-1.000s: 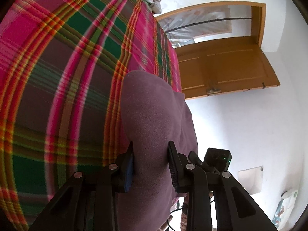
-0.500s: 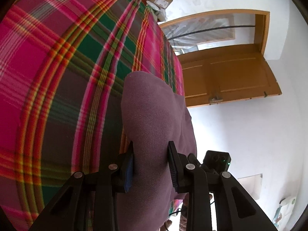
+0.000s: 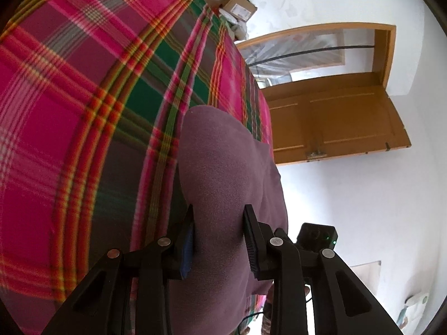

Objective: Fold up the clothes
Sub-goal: 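Hold the mauve garment end with both grippers and lift it slightly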

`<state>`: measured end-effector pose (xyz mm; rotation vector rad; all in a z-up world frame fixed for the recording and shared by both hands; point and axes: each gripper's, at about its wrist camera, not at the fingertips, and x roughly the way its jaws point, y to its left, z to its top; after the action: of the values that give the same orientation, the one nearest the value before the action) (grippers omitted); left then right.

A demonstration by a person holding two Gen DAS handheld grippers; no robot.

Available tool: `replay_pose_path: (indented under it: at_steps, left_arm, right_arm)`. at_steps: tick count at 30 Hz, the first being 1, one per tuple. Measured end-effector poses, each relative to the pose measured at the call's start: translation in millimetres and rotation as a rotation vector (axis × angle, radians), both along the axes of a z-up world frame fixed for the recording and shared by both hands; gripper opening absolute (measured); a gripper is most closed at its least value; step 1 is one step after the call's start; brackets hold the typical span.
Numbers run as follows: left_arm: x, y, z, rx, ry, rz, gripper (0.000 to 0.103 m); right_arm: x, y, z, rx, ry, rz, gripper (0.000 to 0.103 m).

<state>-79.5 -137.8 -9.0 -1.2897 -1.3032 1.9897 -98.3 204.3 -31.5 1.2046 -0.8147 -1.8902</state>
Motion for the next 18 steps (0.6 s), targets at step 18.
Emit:
replay_pose_path:
  at_steps: [18]
  left_arm:
    - [-55,-28,1,-0.023,-0.003,0.053,0.032]
  right_arm:
    - [-42,-35,-2,0.025,0.008,0.032,0.02]
